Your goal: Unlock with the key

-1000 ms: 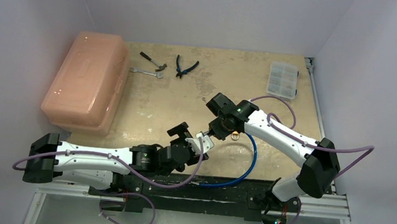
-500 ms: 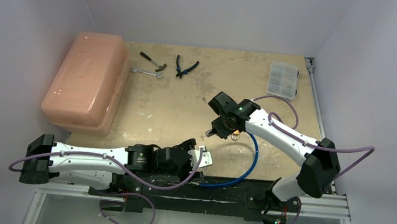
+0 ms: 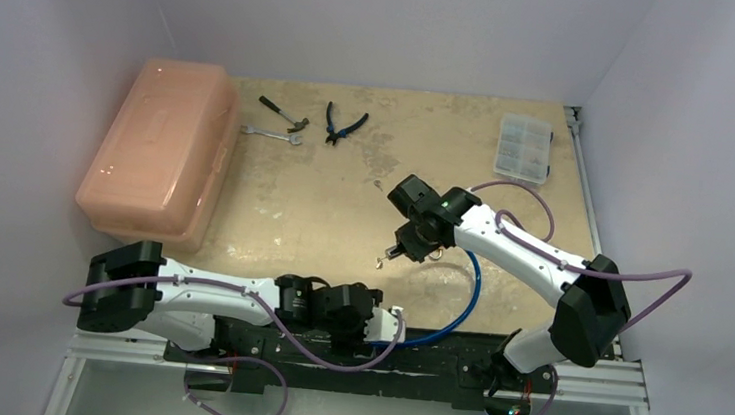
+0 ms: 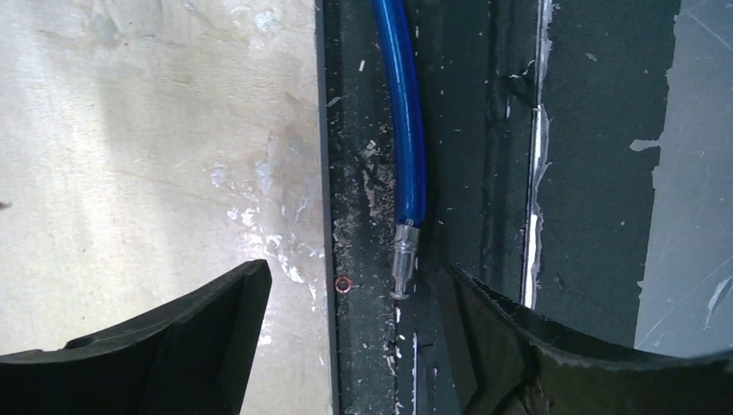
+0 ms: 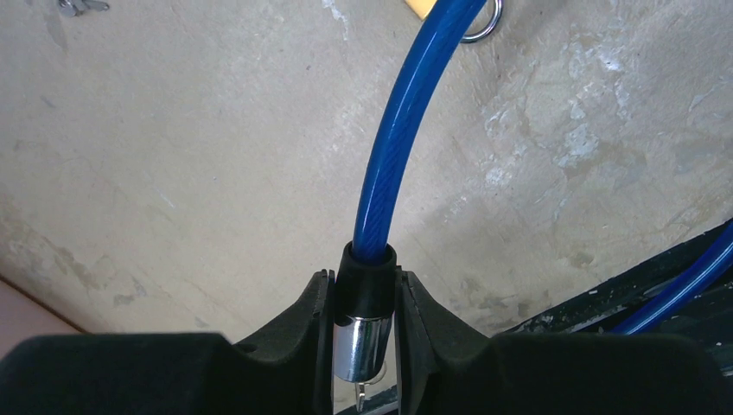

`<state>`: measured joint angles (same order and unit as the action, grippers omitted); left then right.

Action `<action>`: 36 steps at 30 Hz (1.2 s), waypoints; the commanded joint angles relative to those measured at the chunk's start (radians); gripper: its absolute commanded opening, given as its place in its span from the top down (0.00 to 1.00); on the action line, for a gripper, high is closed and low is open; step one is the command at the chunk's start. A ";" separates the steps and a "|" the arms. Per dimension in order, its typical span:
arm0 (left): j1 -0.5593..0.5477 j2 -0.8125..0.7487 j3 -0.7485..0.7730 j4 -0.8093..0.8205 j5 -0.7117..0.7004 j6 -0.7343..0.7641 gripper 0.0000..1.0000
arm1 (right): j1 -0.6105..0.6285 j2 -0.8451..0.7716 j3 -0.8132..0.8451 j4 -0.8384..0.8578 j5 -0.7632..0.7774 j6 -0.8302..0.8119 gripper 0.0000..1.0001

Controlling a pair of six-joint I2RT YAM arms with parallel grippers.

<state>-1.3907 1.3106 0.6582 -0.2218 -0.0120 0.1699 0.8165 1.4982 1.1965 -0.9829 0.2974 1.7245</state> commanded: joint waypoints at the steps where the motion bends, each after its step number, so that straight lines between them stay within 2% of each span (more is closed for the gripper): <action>1: -0.005 0.029 0.024 0.059 0.070 0.024 0.26 | -0.010 -0.035 -0.017 -0.031 0.018 -0.011 1.00; 5: -0.005 0.064 0.039 0.052 0.111 0.012 0.27 | -0.013 -0.031 -0.017 -0.030 0.017 -0.018 1.00; 8: -0.005 0.104 0.056 0.050 0.116 -0.003 0.35 | -0.017 -0.030 -0.020 -0.026 0.014 -0.021 1.00; 13: -0.005 0.171 0.084 0.058 0.115 -0.015 0.40 | -0.019 -0.030 -0.022 -0.023 0.009 -0.026 1.00; 16: -0.004 0.188 0.091 0.062 0.117 -0.020 0.58 | -0.022 -0.033 -0.022 -0.025 0.011 -0.029 1.00; 18: -0.002 0.199 0.101 0.050 0.119 -0.024 0.92 | -0.025 -0.036 -0.025 -0.026 0.011 -0.029 1.00; 19: -0.002 0.203 0.105 0.043 0.118 -0.026 1.00 | -0.026 -0.037 -0.026 -0.026 0.011 -0.029 1.00; 25: -0.001 0.184 0.105 0.041 0.114 -0.046 1.00 | -0.030 -0.043 -0.030 -0.029 0.008 -0.029 1.00; 30: 0.007 0.088 0.089 0.089 0.077 -0.066 1.00 | -0.030 -0.052 -0.001 -0.062 0.028 -0.028 1.00; 36: 0.024 -0.046 0.063 0.139 -0.044 -0.076 1.00 | -0.029 -0.053 0.077 -0.123 0.063 -0.031 1.00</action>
<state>-1.3857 1.3636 0.7254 -0.1806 0.0460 0.1177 0.7906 1.4853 1.1992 -1.0302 0.3050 1.6997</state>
